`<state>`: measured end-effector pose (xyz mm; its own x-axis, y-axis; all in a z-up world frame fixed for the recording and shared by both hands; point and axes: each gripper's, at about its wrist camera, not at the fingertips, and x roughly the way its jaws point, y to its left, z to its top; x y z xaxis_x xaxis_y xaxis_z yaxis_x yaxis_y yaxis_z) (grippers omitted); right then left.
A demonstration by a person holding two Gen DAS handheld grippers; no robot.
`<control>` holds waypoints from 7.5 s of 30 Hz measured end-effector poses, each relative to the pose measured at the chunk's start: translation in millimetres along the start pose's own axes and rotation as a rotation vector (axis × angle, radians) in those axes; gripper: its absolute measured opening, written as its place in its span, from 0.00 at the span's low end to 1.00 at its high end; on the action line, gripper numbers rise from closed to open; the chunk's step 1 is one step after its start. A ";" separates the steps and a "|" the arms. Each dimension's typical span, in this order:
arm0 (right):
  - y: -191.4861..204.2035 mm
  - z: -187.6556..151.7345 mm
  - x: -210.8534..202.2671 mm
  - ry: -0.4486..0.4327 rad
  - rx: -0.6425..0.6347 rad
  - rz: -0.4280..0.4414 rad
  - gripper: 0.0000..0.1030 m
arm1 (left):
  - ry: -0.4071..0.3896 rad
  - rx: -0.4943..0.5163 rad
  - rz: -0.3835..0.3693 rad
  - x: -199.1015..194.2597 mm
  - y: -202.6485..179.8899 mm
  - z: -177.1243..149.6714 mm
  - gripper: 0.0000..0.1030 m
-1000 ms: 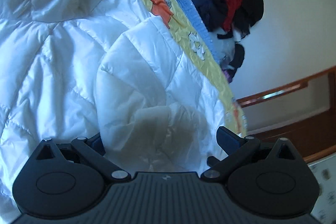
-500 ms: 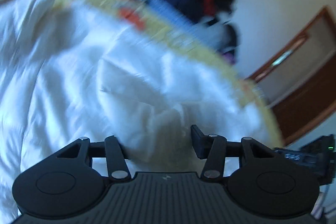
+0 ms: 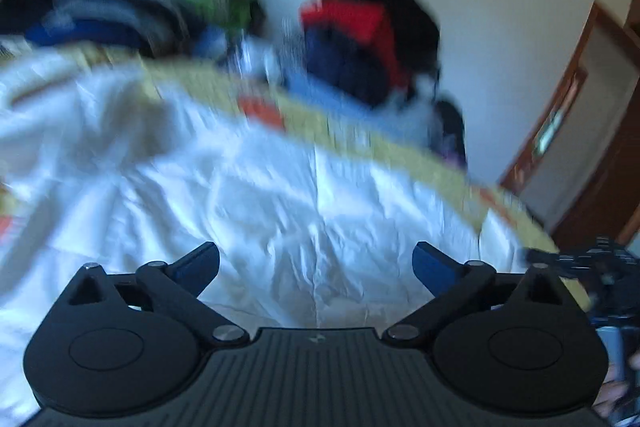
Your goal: Fold small clothes
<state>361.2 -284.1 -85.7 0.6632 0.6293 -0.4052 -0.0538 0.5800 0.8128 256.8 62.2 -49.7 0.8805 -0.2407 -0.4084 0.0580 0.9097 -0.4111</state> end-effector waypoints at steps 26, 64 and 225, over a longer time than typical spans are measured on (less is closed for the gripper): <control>16.1 -45.6 -3.9 -0.064 -1.172 -0.845 0.18 | 0.010 -0.056 0.104 0.9 27.3 -45.1 1.00; 147.9 -88.5 127.6 0.214 -0.247 0.043 0.56 | -0.074 -0.257 0.037 -7.0 60.9 -41.3 1.00; -39.2 -75.5 -32.2 -0.265 -0.150 0.129 1.00 | 0.155 -0.875 -0.333 77.2 -11.1 -15.2 0.11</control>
<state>285.6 -288.0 -136.1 0.8139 0.5574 -0.1639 -0.2464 0.5866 0.7715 317.0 28.4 -89.0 0.8062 -0.5415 -0.2383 -0.1339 0.2252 -0.9651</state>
